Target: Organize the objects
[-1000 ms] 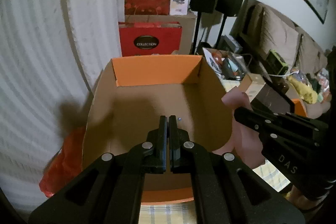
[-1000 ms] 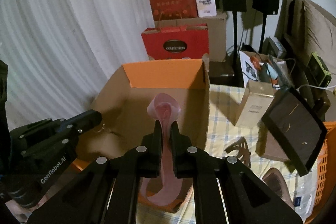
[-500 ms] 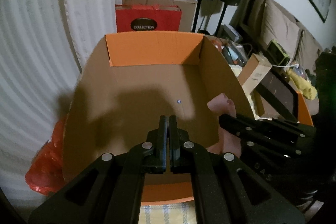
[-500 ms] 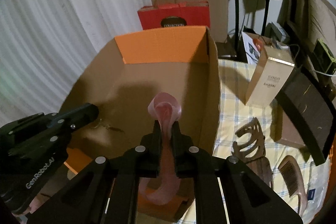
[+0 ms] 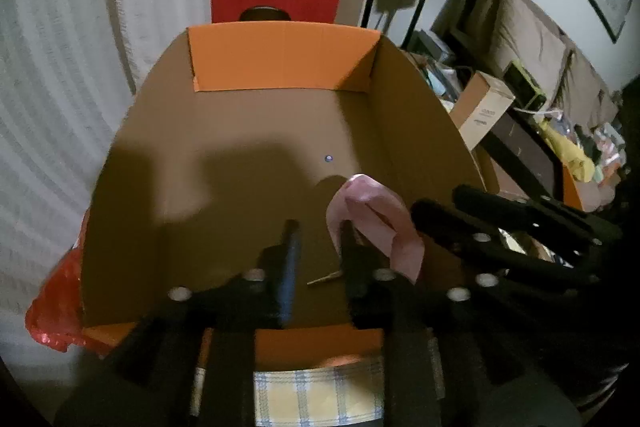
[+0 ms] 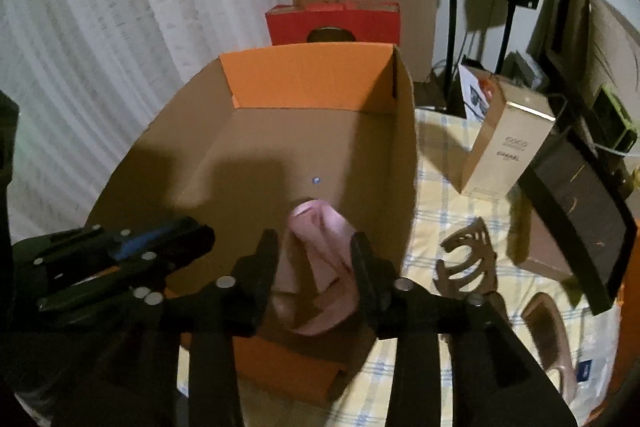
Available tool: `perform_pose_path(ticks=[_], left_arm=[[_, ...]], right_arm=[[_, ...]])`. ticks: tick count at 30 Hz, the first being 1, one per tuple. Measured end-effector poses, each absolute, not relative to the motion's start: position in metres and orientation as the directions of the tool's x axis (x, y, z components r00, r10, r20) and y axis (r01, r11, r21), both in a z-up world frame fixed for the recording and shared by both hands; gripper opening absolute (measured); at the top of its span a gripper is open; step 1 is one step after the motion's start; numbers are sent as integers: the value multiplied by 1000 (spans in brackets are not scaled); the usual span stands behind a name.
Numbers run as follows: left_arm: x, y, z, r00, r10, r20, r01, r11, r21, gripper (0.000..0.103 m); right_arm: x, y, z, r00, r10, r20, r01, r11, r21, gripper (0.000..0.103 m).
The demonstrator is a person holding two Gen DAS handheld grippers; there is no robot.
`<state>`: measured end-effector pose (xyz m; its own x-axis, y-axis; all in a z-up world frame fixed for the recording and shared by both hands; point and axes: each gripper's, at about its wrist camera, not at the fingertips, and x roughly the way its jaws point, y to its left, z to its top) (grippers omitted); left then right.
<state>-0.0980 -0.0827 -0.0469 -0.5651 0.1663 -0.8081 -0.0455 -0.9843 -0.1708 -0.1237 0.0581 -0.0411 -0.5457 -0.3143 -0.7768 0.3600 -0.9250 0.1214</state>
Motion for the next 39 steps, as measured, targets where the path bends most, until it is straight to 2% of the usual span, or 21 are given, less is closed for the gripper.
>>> perform_pose_path(ticks=[1,4,9,11,12,14,15,17,19,24,29,31,39], left_arm=[[-96,-85,-46,-570,164,-805,-39,-984,-173,37],[-93,-90,-43,-580,168,-797,-25,-982,-189,44],[-89,-93,-35,-604,156,-781,-9,-982,-189,66],[-87,-93,-31,-620,146,-771,-4,-983,-183,77],[-86,-93,-29,-627,140,-766,-1,-984,-179,79],[-84,-91,-25,-637,129,-760,0,-986,-168,83],[-84,-90,-23,-641,129,-756,-2,-986,-167,85],[-83,-87,-20,-650,131,-749,-2,-985,-170,95],[-83,-84,-17,-661,137,-738,-7,-984,-176,98],[-80,-68,-13,-669,147,-729,-36,-986,-166,98],[-81,-58,-13,-655,191,-731,-37,-974,-221,98],[-82,-52,-11,-660,182,-729,-41,-978,-207,103],[-90,-11,0,-661,210,-720,-123,-977,-171,103]], right_arm=[[-123,59,-39,-548,-314,-775,359,-925,121,39],[-119,67,-33,-555,-329,-764,357,-924,139,39],[-110,80,-21,-573,-332,-749,347,-927,145,41],[-106,84,-18,-587,-320,-744,341,-931,132,50],[-105,86,-16,-594,-311,-741,336,-934,123,54],[-101,92,-12,-613,-288,-735,320,-942,102,67],[-100,94,-11,-620,-280,-733,314,-945,96,69],[-98,101,-9,-630,-263,-731,300,-950,84,75],[-97,108,-8,-633,-252,-732,288,-954,80,78],[-93,133,-4,-653,-224,-724,247,-966,77,80],[-91,164,0,-669,-194,-718,194,-977,83,81],[-90,174,1,-674,-178,-717,174,-982,80,81],[-88,224,5,-690,-125,-713,85,-992,92,81]])
